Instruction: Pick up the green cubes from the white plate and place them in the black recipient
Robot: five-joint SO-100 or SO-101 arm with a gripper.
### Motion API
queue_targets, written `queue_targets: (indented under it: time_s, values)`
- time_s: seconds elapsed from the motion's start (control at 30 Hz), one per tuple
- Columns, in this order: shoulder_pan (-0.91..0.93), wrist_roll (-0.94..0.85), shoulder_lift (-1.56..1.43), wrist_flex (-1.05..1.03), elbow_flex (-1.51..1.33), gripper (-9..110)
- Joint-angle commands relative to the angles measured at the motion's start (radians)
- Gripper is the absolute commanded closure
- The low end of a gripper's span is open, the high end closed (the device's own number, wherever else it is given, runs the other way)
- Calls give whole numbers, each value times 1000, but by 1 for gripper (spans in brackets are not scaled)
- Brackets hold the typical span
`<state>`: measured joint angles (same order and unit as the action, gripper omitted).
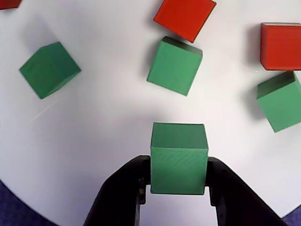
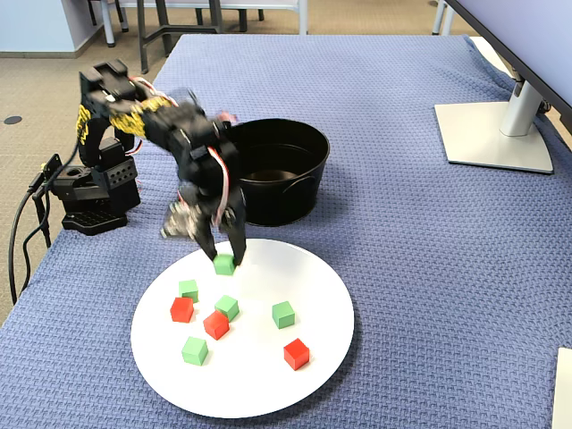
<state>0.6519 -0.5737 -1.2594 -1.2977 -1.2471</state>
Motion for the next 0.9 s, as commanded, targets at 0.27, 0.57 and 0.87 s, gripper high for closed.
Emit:
queue_targets:
  time_s: [0.27, 0.57, 0.87]
  values:
    - [-213, 173, -515, -255, -20, 101]
    - [-604, 391, -689, -175, -161, 102]
    - [-904, 535, -512, 32, -276, 98]
